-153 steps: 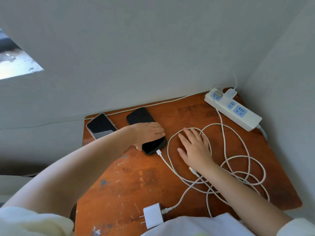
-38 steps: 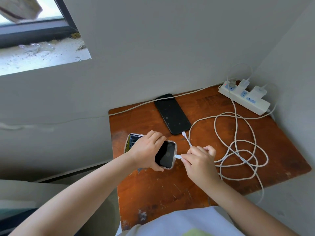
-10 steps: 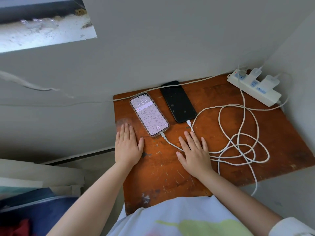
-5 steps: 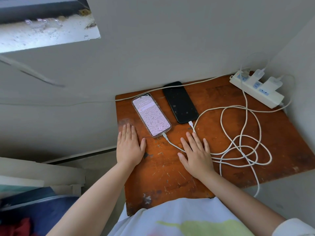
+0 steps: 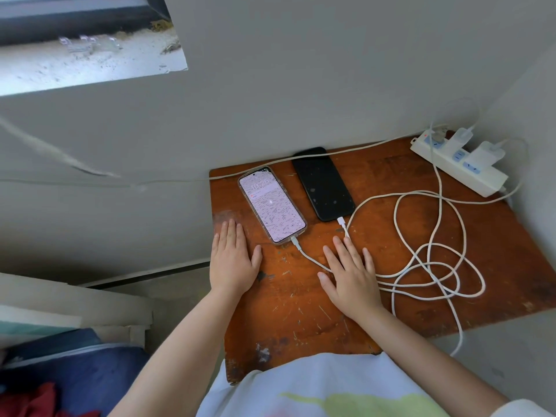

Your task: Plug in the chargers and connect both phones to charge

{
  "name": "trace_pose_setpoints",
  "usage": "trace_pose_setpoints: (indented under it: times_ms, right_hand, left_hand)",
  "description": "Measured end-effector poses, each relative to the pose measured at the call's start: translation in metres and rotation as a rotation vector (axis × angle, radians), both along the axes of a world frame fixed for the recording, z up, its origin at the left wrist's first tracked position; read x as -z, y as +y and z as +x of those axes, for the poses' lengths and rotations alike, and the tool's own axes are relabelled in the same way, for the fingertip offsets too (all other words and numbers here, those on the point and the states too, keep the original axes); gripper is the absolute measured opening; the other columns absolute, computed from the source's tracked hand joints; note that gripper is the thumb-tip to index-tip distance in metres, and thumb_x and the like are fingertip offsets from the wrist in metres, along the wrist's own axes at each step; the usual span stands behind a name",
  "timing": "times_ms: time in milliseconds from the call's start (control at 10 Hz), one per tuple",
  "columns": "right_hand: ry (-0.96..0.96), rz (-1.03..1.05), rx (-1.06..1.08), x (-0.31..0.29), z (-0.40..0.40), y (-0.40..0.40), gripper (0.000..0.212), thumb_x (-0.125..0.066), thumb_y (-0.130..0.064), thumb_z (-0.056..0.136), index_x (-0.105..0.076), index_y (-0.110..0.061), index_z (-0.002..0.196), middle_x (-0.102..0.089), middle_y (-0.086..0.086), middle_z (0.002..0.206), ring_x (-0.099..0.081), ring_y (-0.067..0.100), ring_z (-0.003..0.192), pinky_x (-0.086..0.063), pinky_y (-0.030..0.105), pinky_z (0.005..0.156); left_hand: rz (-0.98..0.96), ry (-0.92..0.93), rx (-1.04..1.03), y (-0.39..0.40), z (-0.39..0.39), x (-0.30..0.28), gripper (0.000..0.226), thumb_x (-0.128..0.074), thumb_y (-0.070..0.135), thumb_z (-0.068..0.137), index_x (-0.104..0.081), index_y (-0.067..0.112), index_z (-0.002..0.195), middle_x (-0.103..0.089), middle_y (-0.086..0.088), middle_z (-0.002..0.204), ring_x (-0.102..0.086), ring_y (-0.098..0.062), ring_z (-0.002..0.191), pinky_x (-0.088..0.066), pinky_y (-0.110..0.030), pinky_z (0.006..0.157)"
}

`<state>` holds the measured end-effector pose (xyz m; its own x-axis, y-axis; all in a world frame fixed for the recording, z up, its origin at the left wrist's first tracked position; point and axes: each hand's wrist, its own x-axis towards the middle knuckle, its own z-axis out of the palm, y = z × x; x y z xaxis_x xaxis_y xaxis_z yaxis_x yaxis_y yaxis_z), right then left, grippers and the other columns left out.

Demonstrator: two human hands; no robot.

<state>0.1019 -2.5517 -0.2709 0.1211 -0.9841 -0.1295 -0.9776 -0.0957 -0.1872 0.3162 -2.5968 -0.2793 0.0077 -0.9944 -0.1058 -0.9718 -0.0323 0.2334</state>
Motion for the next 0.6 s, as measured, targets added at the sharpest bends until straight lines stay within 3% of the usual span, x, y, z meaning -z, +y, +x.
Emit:
trace_pose_setpoints:
  times_ms: [200,500,600]
  right_hand:
    - [-0.008,0.014,-0.001,0.003,-0.001,0.0,0.053,-0.045,-0.044,0.09,-0.037,-0.018,0.136,-0.03,0.01,0.148,-0.02,0.028,0.138,-0.014,0.05,0.111]
    - [-0.021,0.12,0.006,-0.006,-0.001,-0.003,0.052,-0.036,-0.043,0.095,-0.026,-0.022,0.141,-0.015,0.004,0.154,-0.004,0.021,0.141,-0.005,0.045,0.114]
    - [-0.221,0.103,0.11,-0.029,-0.001,-0.007,0.047,-0.044,-0.032,0.095,-0.032,-0.017,0.138,-0.022,0.007,0.152,-0.009,0.023,0.141,-0.009,0.047,0.113]
  left_hand:
    - [0.0,0.008,-0.004,0.0,0.0,0.0,0.064,-0.027,0.044,0.092,-0.009,0.007,0.141,-0.009,-0.011,0.153,-0.001,-0.022,0.141,0.005,-0.031,0.112]
    - [-0.005,0.023,0.009,0.0,0.002,0.001,0.064,-0.025,0.045,0.092,-0.008,0.007,0.141,-0.009,-0.011,0.153,-0.001,-0.022,0.141,0.005,-0.031,0.112]
    - [0.008,0.034,0.011,0.0,0.001,0.001,0.064,-0.026,0.045,0.092,-0.009,0.007,0.141,-0.009,-0.011,0.153,-0.001,-0.022,0.141,0.005,-0.03,0.111]
